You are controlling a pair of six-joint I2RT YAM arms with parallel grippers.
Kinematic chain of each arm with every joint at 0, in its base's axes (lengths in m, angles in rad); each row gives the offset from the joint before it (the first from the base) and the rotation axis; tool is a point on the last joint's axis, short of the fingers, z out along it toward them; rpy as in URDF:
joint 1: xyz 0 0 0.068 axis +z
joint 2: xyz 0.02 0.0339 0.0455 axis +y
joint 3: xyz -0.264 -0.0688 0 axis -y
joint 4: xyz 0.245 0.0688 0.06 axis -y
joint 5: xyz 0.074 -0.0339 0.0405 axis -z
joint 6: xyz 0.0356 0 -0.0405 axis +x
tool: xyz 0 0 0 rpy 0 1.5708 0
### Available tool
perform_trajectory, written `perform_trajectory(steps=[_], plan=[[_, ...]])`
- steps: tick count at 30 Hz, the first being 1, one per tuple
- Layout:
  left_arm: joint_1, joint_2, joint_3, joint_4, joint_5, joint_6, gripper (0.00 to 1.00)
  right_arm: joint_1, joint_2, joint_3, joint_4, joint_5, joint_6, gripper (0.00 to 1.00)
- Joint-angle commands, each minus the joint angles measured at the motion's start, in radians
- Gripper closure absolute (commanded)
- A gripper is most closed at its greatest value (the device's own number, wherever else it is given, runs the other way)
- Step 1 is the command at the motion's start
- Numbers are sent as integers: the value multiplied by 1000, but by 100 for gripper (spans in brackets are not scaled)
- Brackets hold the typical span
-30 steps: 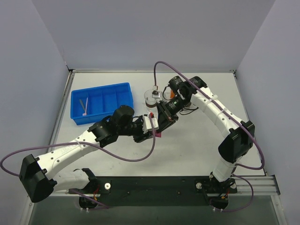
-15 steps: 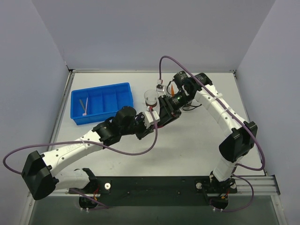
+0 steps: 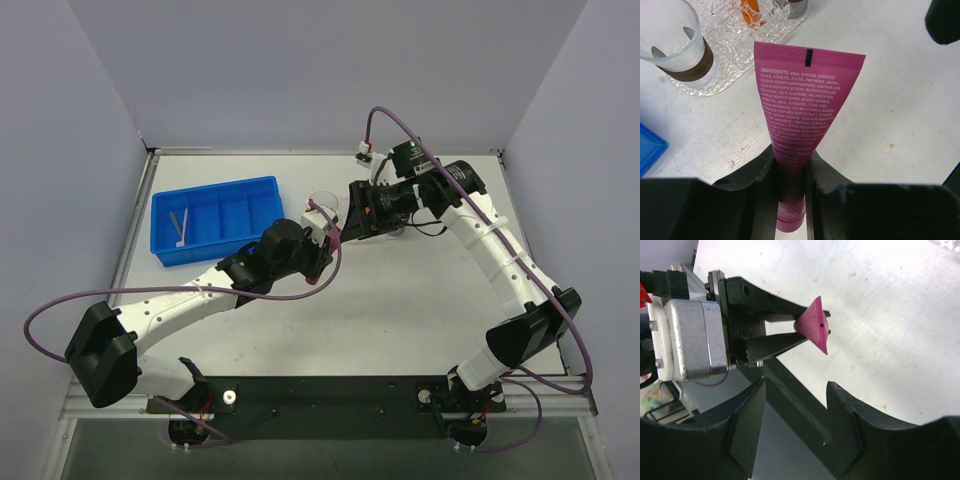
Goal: Prepare toiletry sets of a toothbrush and toothpaste on the tray
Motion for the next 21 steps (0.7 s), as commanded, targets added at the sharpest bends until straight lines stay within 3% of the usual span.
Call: perform_trajectory(steps=[1,14,21], plan=[[2,4,62,121,-5,-96,71,-5,-38,-42,124,114,72,52],[2,-25,-10,199,118,-155,70,-5,0,-101,192,70,36,53],[2,-47,-33,239,78,-192,71,-3,17,-118,210,27,46,73]])
